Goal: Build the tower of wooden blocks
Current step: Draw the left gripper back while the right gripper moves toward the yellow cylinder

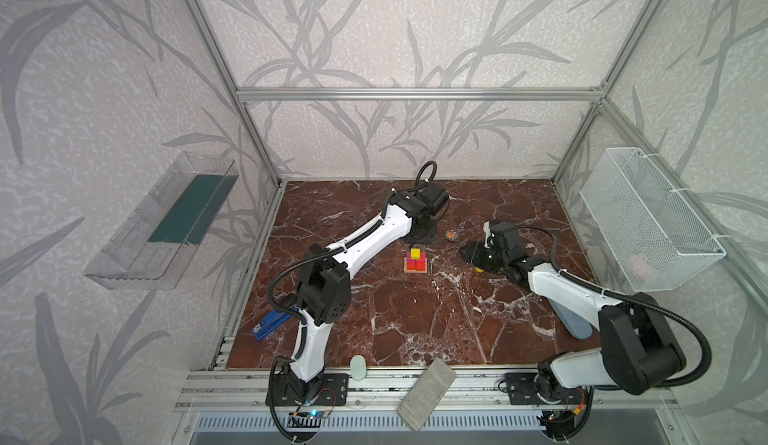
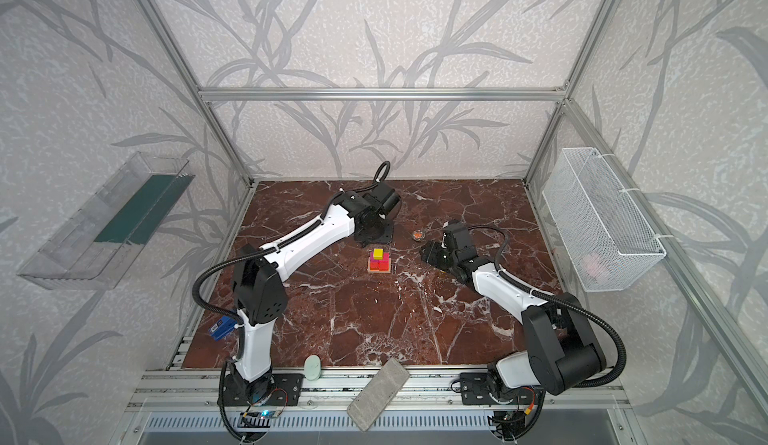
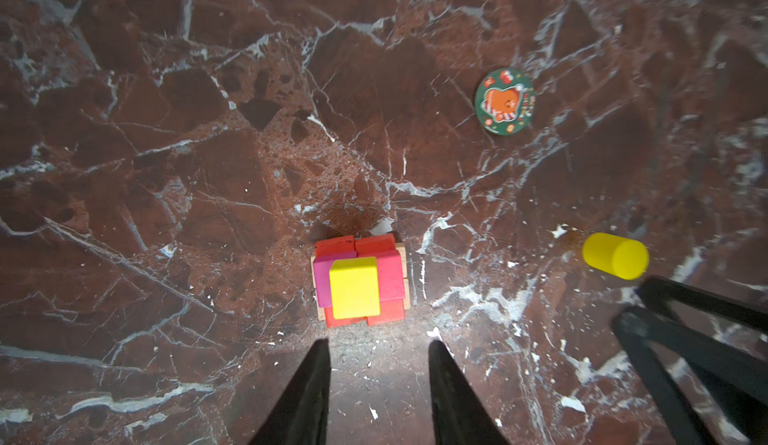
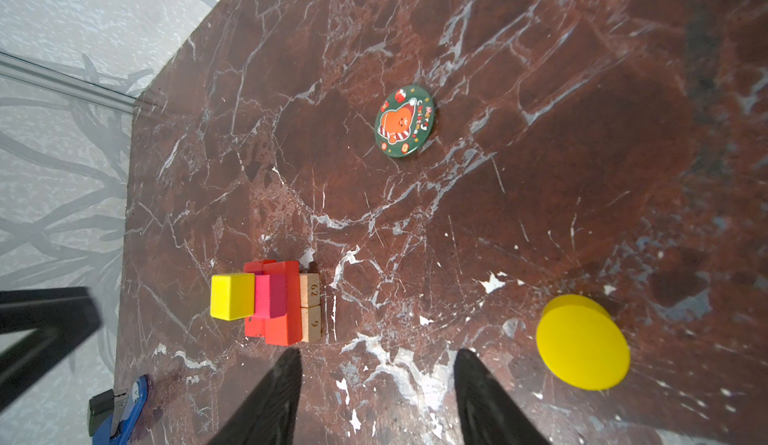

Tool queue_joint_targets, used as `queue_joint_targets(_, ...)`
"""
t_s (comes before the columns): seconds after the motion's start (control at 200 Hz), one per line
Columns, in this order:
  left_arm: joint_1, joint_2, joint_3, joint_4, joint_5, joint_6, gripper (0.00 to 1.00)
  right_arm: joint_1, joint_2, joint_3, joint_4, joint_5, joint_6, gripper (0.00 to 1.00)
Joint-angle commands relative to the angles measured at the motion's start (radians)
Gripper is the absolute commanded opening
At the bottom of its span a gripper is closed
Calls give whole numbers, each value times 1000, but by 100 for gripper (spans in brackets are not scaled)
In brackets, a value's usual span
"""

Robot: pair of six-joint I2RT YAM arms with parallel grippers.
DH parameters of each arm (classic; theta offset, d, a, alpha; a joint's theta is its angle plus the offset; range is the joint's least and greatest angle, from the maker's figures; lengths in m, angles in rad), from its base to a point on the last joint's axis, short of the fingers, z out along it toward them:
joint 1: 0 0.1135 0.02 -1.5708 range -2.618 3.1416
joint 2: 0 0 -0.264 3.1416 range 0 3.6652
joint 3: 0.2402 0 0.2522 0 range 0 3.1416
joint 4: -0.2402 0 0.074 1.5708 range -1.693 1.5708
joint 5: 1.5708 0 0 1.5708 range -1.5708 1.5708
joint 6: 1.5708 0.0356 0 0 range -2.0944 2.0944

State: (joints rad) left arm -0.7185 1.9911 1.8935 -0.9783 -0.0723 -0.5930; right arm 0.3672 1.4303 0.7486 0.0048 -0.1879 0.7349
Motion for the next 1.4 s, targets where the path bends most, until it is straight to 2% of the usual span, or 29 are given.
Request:
queue_joint_targets(0.0,5,-136,-54,104,16,36,36,-4,26,22,2,-25,-2,60)
queue_joint_targets(0.16,14,-308,-223,292,16,79,34,7,23,29,-12,-16,-6,61)
queue_joint_targets(0.36,73,-542,-504,530,71,93,35,21,6,47,-82,34,-37,63)
queue_joint_targets(0.57,140,-725,-737,643,72,104,41,25,-8,58,-151,92,-51,63)
queue_joint_targets(0.805,192,-897,-958,764,62,121,56,67,-24,90,-218,156,-60,64)
queue_joint_targets(0.915,206,-954,-1014,766,18,136,62,97,-25,120,-260,190,-65,65)
queue_joint_targets(1.06,223,-1027,-1073,771,-37,176,77,153,-34,163,-325,242,-69,67)
queue_joint_targets(1.11,231,-1048,-1094,785,-48,181,84,169,-42,176,-346,259,-72,69)
queue_joint_targets(1.18,246,-1070,-1118,803,-50,180,89,185,-56,184,-367,285,-73,72)
queue_joint_targets(1.395,278,-1084,-1140,803,-36,187,96,202,-88,181,-368,299,-60,84)
